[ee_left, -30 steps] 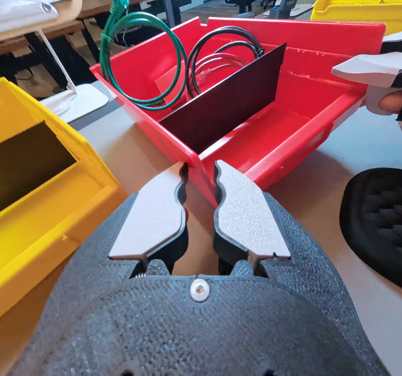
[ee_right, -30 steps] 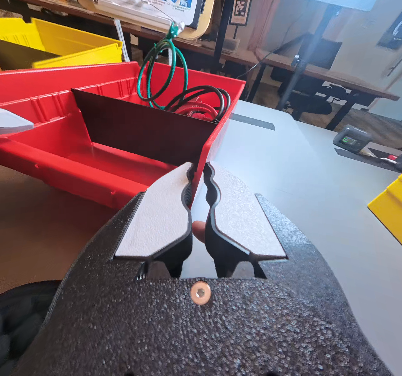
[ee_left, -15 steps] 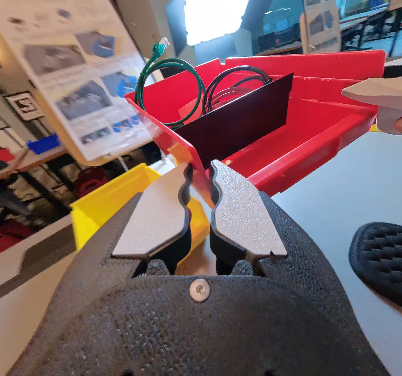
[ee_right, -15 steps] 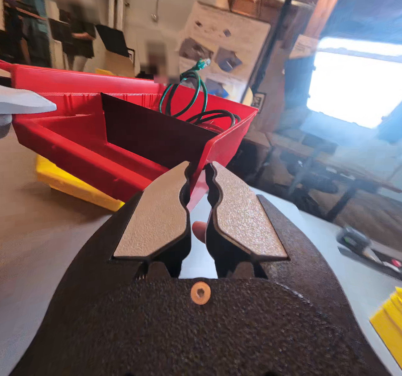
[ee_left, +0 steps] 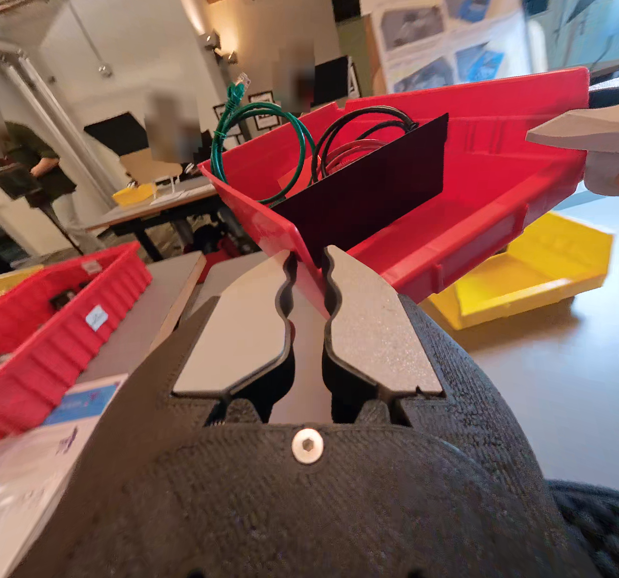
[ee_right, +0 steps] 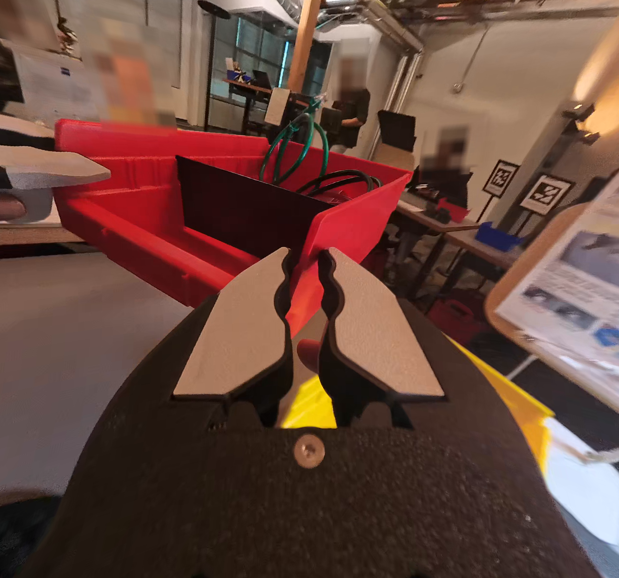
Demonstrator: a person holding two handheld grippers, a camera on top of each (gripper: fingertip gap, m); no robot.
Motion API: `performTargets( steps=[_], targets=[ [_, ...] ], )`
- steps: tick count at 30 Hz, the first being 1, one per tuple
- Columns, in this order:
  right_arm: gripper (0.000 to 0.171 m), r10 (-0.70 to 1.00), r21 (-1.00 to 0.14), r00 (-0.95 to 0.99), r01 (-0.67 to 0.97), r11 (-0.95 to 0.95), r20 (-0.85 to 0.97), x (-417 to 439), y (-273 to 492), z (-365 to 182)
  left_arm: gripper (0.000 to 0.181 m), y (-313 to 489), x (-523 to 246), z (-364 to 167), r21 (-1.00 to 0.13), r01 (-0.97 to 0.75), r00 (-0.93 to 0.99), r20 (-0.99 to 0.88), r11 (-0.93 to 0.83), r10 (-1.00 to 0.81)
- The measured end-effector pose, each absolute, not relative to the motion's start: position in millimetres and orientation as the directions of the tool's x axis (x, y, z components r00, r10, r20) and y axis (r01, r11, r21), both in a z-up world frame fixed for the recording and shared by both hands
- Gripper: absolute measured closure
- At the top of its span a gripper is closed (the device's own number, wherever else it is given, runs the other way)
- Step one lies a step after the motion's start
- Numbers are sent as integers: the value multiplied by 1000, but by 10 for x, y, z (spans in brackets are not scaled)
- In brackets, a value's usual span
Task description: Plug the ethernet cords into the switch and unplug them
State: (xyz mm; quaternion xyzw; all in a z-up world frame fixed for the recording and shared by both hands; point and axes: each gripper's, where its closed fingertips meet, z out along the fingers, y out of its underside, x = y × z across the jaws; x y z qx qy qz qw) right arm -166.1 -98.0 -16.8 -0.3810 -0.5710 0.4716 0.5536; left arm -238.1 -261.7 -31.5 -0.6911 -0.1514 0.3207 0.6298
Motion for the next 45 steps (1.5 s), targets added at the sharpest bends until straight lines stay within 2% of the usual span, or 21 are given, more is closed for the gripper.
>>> performTargets(
  steps=[3, 9, 12, 15, 17, 18, 19, 22, 26, 30, 32, 35, 37, 38, 40, 45],
  targets=[
    [158, 970, -978, -128, -53, 199, 205, -1993, -1175, -689, 168, -2822, -2683, -838, -971, -145, 742, -233, -190, 628],
    [157, 971, -976, -145, 81, 202, 189, -2196, -1292, -1829, 169, -2912, -2947, -1842, -958, -88, 779, -236, -271, 581],
    [153, 960, -957, -155, 139, 254, 232, -2216, -1359, -2120, 171, -2940, -3074, -2037, -959, -78, 740, -238, -272, 629],
    [149, 939, -896, -238, 311, 316, 248, -2297, -1339, -2309, 171, -2899, -3227, -2271, -951, 110, 723, -122, -288, 680],
    [144, 931, -881, -280, 343, 325, 234, -2271, -1258, -2257, 146, -2723, -3138, -2409, -919, 195, 804, -50, -342, 593],
    [139, 925, -883, -294, 330, 334, 240, -2223, -1203, -2159, 139, -2684, -3117, -2407, -908, 209, 817, -42, -362, 575],
    [134, 920, -887, -300, 307, 344, 252, -2158, -1134, -2030, 132, -2676, -3130, -2322, -919, 192, 808, -51, -345, 586],
    [123, 897, -864, -346, 321, 387, 274, -1897, -854, -1778, 132, -2674, -3060, -1926, -958, 85, 795, -101, -274, 599],
    [116, 877, -780, -368, 430, 455, 308, -1588, -360, -1791, 135, -2557, -2839, -1618, -914, -99, 770, -321, -394, 552],
    [107, 828, -609, -438, 566, 556, 350, -1415, -60, -2174, 132, -2178, -2534, -1831, -833, -122, 888, -334, -539, 316],
    [107, 786, -500, -476, 607, 618, 394, -1410, 41, -2426, 128, -2066, -2493, -2006, -748, -191, 890, -405, -636, 210],
    [116, 750, -386, -526, 645, 659, 402, -1414, 124, -2784, 118, -1926, -2418, -2327, -628, -223, 915, -399, -746, 63],
    [137, 708, -379, -521, 605, 701, 477, -1443, 192, -2771, 117, -1872, -2430, -2493, -544, -275, 899, -437, -793, -11],
    [141, 714, -386, -519, 607, 695, 470, -1404, 189, -2754, 117, -1866, -2465, -2572, -497, -292, 887, -460, -817, -37],
    [141, 729, -391, -514, 620, 680, 452, -1275, 217, -2752, 118, -1850, -2523, -2707, -433, -316, 870, -487, -844, -76],
    [140, 786, -463, -451, 639, 615, 423, -769, 322, -2716, 135, -1760, -2618, -2874, -410, -371, 834, -542, -833, -104]
  ],
)
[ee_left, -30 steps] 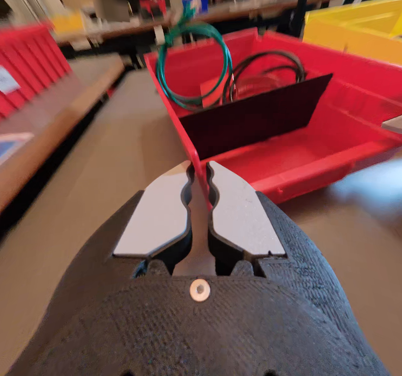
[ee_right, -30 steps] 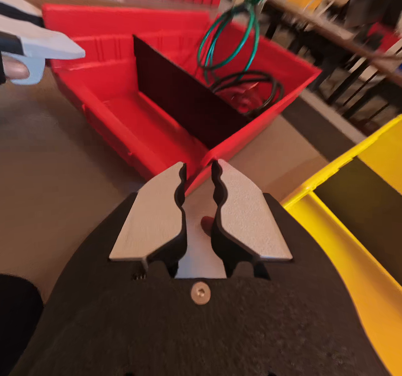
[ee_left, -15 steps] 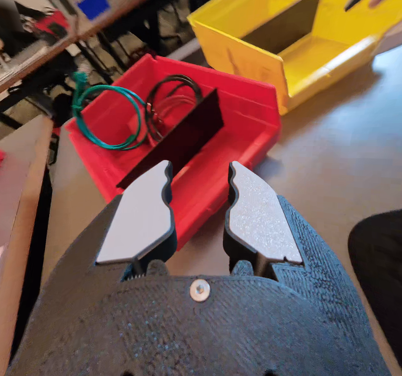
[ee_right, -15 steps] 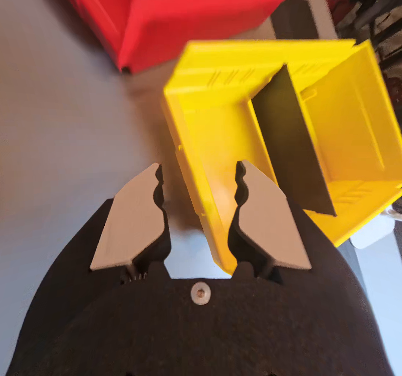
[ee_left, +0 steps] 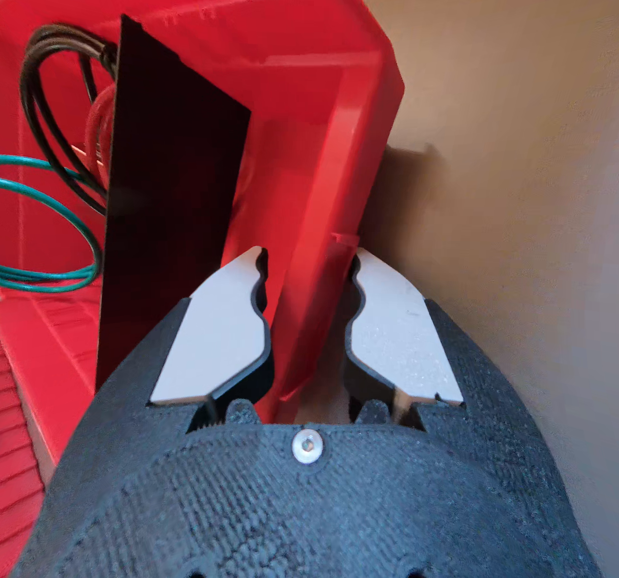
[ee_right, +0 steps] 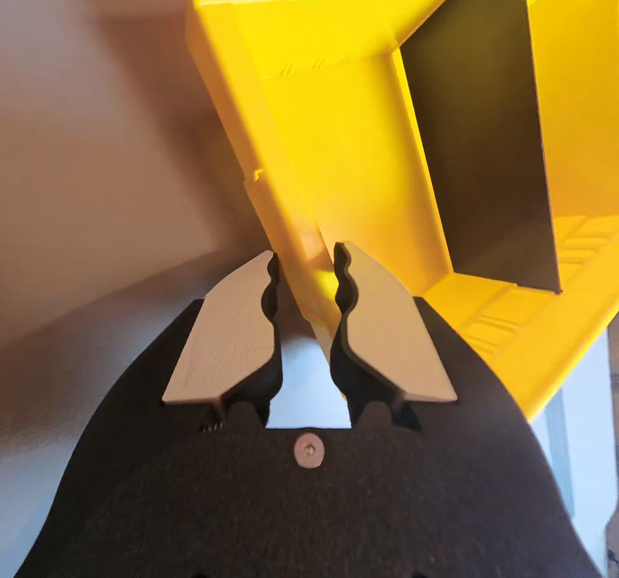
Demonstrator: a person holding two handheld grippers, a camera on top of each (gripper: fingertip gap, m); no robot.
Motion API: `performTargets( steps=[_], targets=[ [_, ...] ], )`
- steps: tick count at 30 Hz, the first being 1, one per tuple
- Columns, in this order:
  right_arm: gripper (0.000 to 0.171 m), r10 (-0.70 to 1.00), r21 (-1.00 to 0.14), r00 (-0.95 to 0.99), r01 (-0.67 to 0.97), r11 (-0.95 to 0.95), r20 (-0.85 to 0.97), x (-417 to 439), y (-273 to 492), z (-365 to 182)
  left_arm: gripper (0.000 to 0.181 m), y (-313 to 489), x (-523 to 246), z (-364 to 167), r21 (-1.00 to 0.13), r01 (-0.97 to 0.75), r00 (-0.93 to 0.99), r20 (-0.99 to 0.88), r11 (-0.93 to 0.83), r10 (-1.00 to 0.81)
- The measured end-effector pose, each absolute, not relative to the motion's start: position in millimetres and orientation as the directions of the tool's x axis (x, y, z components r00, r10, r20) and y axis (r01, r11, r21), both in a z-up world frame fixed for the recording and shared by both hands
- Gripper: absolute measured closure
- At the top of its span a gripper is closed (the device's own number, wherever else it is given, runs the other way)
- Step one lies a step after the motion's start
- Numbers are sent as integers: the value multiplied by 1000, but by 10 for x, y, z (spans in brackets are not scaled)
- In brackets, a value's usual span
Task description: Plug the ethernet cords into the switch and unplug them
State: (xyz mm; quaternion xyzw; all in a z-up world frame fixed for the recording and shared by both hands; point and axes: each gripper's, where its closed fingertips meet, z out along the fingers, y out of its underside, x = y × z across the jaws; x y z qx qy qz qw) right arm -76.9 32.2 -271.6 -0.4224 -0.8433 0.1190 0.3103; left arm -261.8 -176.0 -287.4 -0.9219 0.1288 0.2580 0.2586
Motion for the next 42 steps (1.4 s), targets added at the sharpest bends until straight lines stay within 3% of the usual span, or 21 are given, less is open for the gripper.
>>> performTargets(
  steps=[6, 13, 19, 25, 32, 36, 42],
  targets=[
    [138, 851, -579, -276, 636, 510, 447, 35, 531, -2595, 145, -1631, -2532, -2869, -436, -447, 783, -613, -781, -106],
    [139, 764, -409, -182, 756, 511, 619, 787, 1238, -2704, 145, -1472, -2251, -2866, -435, -501, 771, -617, -748, -158],
    [140, 752, -396, -180, 760, 516, 635, 731, 1830, -2708, 144, -1101, -2066, -2864, -443, -561, 758, -614, -699, -220],
    [134, 796, -464, 14, 819, 338, 605, 460, 2523, -2676, 143, -594, -2279, -2854, -462, -572, 757, -617, -678, -218],
    [134, 934, -864, 208, 478, 160, 289, 48, 1990, -2104, 128, -452, -2481, -2811, -574, -483, 802, -593, -661, -71],
    [134, 970, -953, 230, 304, 10, 83, -16, 1731, -1821, 120, -508, -2515, -2800, -608, -443, 826, -563, -659, -35],
    [134, 941, -986, 321, 89, -138, -103, 106, 1661, -1558, 112, -675, -2531, -2797, -637, -410, 861, -507, -653, -46]
  ],
)
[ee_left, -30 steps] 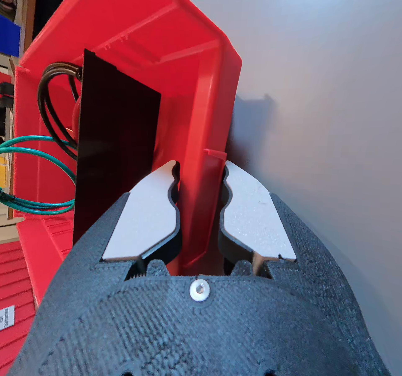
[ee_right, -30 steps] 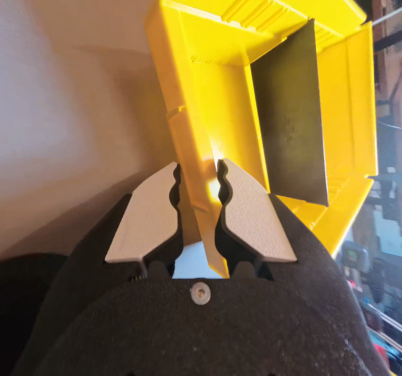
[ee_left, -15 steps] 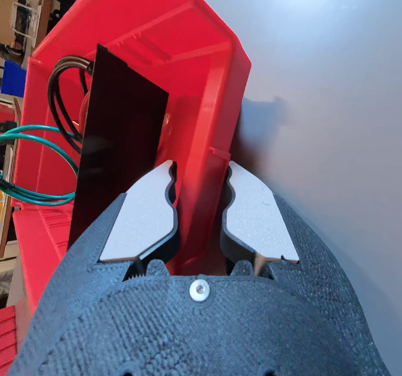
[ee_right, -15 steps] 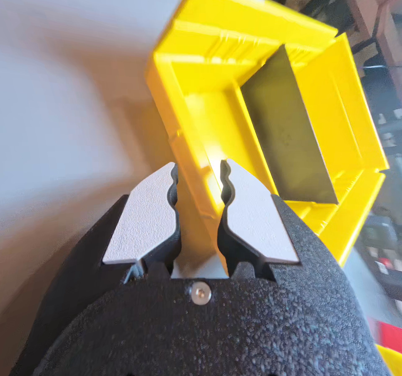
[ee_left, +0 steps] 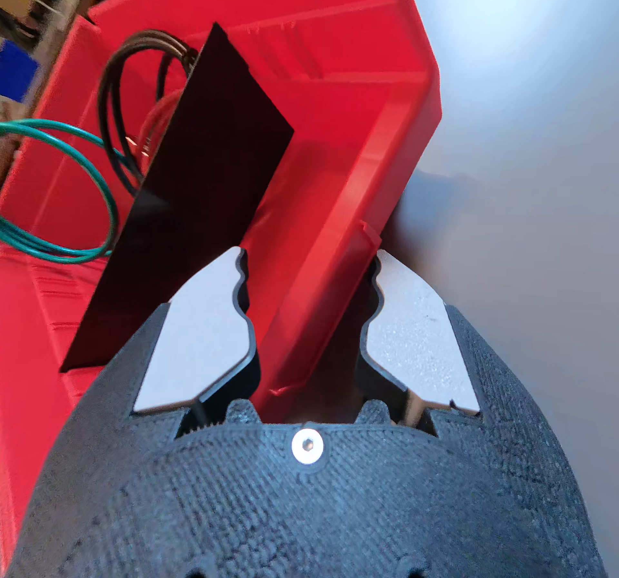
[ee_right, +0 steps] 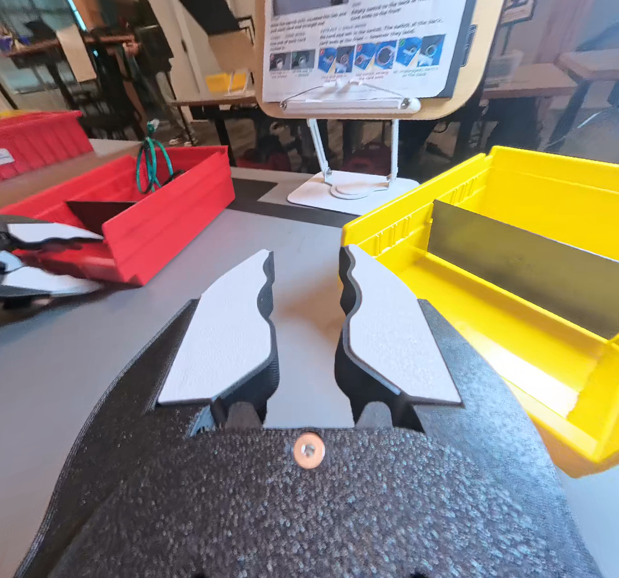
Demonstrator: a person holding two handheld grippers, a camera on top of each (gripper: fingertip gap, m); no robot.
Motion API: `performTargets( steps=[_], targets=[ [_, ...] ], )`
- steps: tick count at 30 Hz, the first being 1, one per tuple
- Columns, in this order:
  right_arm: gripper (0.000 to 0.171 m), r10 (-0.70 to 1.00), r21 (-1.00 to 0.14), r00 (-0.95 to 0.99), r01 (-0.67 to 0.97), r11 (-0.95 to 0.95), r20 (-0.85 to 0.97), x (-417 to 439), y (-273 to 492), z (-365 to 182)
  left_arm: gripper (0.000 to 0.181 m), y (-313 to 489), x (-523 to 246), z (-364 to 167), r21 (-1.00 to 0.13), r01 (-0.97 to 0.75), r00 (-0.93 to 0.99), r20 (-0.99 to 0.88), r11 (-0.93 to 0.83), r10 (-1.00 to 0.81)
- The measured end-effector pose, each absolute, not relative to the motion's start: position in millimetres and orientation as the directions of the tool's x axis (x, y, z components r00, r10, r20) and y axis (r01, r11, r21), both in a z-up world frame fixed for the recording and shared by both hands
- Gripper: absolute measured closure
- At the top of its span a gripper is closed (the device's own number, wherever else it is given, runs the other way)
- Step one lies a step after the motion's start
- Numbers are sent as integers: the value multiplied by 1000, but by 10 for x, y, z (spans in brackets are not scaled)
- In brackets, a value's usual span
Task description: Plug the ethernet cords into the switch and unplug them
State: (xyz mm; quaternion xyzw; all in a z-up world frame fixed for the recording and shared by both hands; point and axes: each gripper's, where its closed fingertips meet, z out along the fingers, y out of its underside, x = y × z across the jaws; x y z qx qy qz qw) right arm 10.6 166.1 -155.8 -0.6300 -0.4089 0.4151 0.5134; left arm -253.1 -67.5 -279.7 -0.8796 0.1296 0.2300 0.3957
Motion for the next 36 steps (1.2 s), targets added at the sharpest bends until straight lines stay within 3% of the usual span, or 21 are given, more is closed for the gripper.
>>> performTargets(
  steps=[4, 7, 10, 14, 22, 26, 27, 29, 31, 36],
  targets=[
    [135, 924, -992, 371, 56, -117, -88, 255, 1838, -1594, 109, -796, -2365, -2611, -744, -287, 943, -330, -603, -40],
    [135, 921, -988, 366, 20, -155, -137, 303, 1917, -1606, 117, -785, -2212, -2141, -884, -150, 987, -157, -444, -22],
    [136, 929, -988, 345, 21, -152, -135, 270, 1888, -1621, 127, -709, -2373, -1669, -935, -74, 992, -105, -347, 72],
    [138, 947, -994, 311, 46, -100, -81, 212, 1767, -1629, 130, -478, -2946, -1526, -868, -39, 965, -161, -495, 207],
    [141, 956, -994, 293, 88, -63, -35, 190, 1703, -1722, 121, 162, -3799, -2241, -645, 193, 955, -50, -740, 293],
    [143, 960, -990, 281, 125, -59, -22, 170, 1695, -1812, 124, 242, -4016, -2572, -485, 101, 945, -227, -869, 237],
    [144, 961, -989, 275, 131, -62, -24, 166, 1688, -1829, 136, 258, -4031, -2608, -458, 64, 942, -265, -887, 205],
    [146, 964, -988, 265, 140, -66, -27, 157, 1675, -1861, 162, 312, -3984, -2602, -446, 43, 944, -276, -894, 183],
    [146, 967, -986, 253, 149, -72, -32, 143, 1656, -1884, 165, 300, -4004, -2534, -435, 9, 931, -324, -900, 166],
    [148, 974, -986, 221, 151, -73, -38, 102, 1590, -1895, 167, 242, -4000, -2064, -565, -25, 921, -334, -825, 201]
  ],
)
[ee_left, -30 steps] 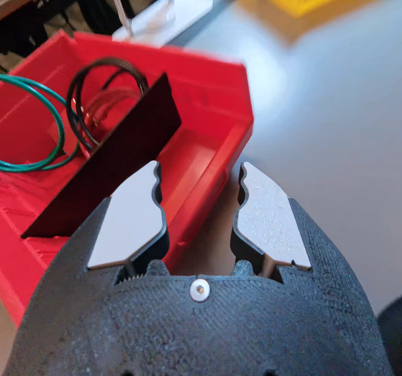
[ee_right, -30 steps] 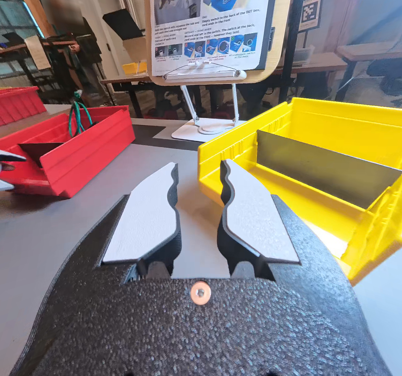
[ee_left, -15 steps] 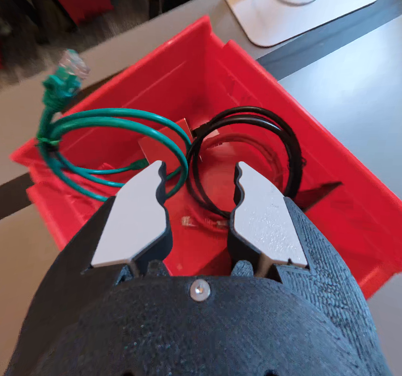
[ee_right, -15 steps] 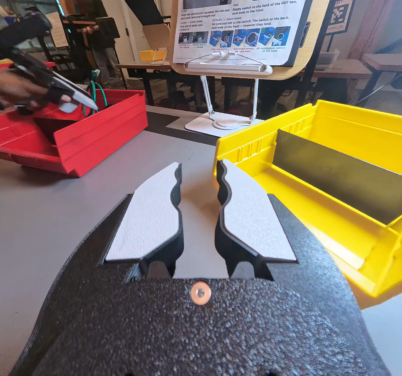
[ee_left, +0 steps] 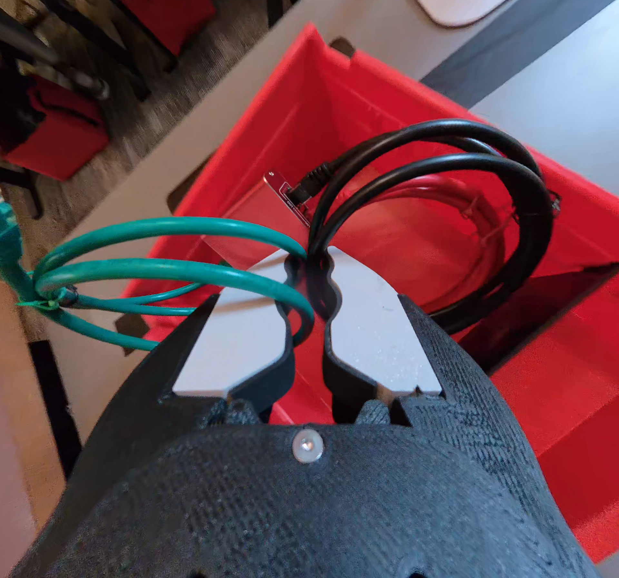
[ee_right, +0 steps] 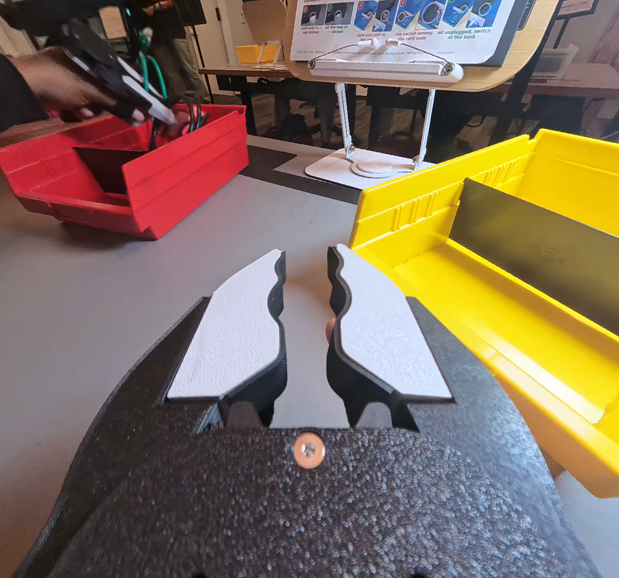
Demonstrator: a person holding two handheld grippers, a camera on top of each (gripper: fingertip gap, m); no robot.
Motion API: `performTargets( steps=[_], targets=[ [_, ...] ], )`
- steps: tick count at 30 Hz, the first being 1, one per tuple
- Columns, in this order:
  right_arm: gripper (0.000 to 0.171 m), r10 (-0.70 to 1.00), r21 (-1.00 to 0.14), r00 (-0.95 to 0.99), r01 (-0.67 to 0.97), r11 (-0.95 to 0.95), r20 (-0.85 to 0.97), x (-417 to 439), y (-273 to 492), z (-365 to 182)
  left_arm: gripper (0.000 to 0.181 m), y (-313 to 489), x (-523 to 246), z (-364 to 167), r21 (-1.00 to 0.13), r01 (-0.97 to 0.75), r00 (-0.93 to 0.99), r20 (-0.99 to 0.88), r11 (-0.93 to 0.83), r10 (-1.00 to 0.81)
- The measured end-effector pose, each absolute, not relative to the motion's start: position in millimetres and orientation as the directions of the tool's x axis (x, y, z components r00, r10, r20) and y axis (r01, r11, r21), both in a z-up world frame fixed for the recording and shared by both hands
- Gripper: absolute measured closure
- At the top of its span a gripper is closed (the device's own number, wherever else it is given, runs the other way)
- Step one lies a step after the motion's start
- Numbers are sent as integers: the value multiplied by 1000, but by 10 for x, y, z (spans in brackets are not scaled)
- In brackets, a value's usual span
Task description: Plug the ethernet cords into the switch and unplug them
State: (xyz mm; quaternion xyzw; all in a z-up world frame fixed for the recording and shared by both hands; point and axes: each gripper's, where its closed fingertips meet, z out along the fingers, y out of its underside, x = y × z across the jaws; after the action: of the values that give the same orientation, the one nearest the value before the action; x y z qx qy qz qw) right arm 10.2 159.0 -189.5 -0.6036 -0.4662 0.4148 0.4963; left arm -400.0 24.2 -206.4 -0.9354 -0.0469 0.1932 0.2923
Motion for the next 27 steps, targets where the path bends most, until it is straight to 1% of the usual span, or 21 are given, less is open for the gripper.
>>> performTargets(
  steps=[3, 6, 9, 12, 15, 19, 20, 22, 23, 24, 25, 27],
  targets=[
    [148, 978, -985, 206, 158, -62, -29, 74, 1541, -1899, 167, 193, -3924, -1598, -639, -106, 896, -393, -762, 205],
    [148, 982, -986, 191, 158, -49, -18, 51, 1477, -1882, 167, 184, -3674, -1058, -726, -191, 886, -417, -661, 202],
    [148, 987, -989, 161, 146, -32, -8, 18, 1379, -1837, 166, 206, -3149, -598, -800, -300, 894, -425, -519, 139],
    [147, 994, -993, 107, 116, 1, 13, -18, 1222, -1749, 167, 208, -2390, -377, -859, -355, 922, -387, -368, 15],
    [147, 999, -996, 46, 86, 12, 16, -43, 1042, -1665, 168, 161, -1586, -395, -904, -361, 931, -338, -230, -135],
    [144, 995, -997, -71, 52, -64, -68, -66, 760, -1556, 168, 64, -679, -695, -941, -326, 903, -282, -90, -323],
    [142, 990, -995, -115, 58, -78, -84, -77, 678, -1559, 168, 39, -496, -795, -946, -317, 889, -273, -65, -368],
    [137, 949, -988, -276, 77, -135, -151, -75, 426, -1569, 168, 13, -241, -1000, -951, -303, 867, -251, -54, -430],
    [131, 922, -984, -345, 87, -157, -178, -64, 318, -1573, 168, 9, -174, -1087, -949, -310, 858, -254, -56, -446],
    [126, 912, -986, -376, 88, -144, -167, -62, 254, -1586, 168, 11, -146, -1167, -947, -315, 856, -254, -66, -450],
    [121, 918, -992, -380, 86, -88, -115, -69, 215, -1617, 168, 14, -134, -1243, -945, -317, 855, -251, -76, -454],
    [115, 938, -994, -345, 89, 69, 34, -106, 173, -1701, 168, 31, -133, -1372, -951, -297, 862, -226, -90, -453]
  ],
)
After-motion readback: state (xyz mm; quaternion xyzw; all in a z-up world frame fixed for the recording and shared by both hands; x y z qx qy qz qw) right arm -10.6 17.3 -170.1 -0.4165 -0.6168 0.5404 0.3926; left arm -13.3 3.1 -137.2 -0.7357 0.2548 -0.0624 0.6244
